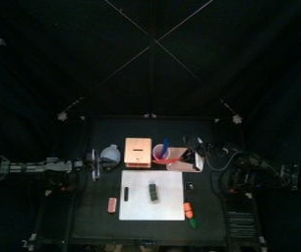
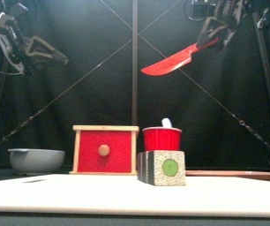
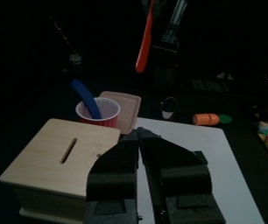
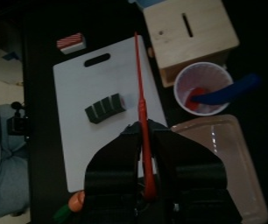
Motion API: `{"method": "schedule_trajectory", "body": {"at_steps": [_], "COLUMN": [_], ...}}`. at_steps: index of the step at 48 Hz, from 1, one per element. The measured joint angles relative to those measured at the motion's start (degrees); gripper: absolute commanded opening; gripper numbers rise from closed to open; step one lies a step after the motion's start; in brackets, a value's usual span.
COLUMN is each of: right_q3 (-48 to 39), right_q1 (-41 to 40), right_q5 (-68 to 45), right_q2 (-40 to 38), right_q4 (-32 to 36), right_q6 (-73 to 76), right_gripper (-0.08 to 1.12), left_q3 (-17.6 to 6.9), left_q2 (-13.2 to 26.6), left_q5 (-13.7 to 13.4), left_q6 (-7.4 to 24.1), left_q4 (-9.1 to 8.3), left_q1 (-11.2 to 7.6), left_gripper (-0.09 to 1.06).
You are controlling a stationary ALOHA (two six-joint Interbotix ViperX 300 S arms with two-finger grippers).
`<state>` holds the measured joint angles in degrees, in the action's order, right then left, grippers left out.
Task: Place sushi on board then cut the sushi with the knife then place the pieces on the plate
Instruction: Grasp knife edge with left hand
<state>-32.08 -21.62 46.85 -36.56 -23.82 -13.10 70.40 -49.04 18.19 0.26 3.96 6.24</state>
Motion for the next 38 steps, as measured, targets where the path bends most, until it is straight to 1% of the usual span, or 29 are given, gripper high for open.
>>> {"method": "schedule_trajectory", "body": {"at_steps": [3,4,7,10,13,17,21,24,27,30,34,38], "right_q3": [-2.81,-4.48,-7.47,-9.93,-12.04,-14.59,-16.70,-17.84,-18.72,-19.42,-19.86,-20.13], "right_q1": [1.23,2.20,3.96,5.89,8.26,11.43,13.89,15.38,16.96,18.46,19.95,20.39], "right_q5": [-2.90,-5.01,-9.67,-14.41,-18.37,-22.94,-26.46,-28.65,-31.46,-34.10,-36.74,-38.32], "right_q2": [-0.88,-1.32,-1.85,-2.11,-2.11,-1.49,0.00,1.05,1.85,2.72,3.96,4.75], "right_q4": [-0.53,-0.70,-0.70,-0.53,0.00,0.70,1.23,1.32,1.41,1.49,1.67,1.67], "right_q6": [0.00,0.00,-0.44,-0.09,-0.09,-0.09,-0.09,-0.09,0.00,0.00,0.00,-0.09], "right_gripper": [0.50,0.50,0.50,0.50,0.50,0.50,0.50,0.50,0.50,0.50,0.50,0.50], "left_q3": [-0.35,-0.62,-1.49,-2.20,-2.99,-3.87,-4.66,-5.10,-5.80,-6.59,-7.65,-8.96], "left_q2": [0.53,1.05,2.90,4.75,7.12,10.11,13.62,15.47,17.58,19.78,22.41,25.05], "left_q5": [0.09,0.18,0.26,0.35,0.53,1.32,2.37,2.72,3.08,3.25,3.52,3.60], "left_q6": [0.00,0.00,-0.18,-0.18,-0.18,-0.18,-0.18,-0.18,-0.09,-0.26,-0.26,-0.26], "left_q4": [-0.44,-0.70,-1.14,-1.32,-1.41,-1.41,-1.23,-0.97,-0.09,0.79,1.58,1.67], "left_q1": [-0.70,-1.14,-2.02,-2.64,-3.34,-4.04,-5.71,-7.03,-8.44,-9.23,-9.58,-9.76], "left_gripper": [0.65,0.69,0.77,0.84,0.88,0.89,0.89,0.89,0.89,0.89,0.89,0.89]}}
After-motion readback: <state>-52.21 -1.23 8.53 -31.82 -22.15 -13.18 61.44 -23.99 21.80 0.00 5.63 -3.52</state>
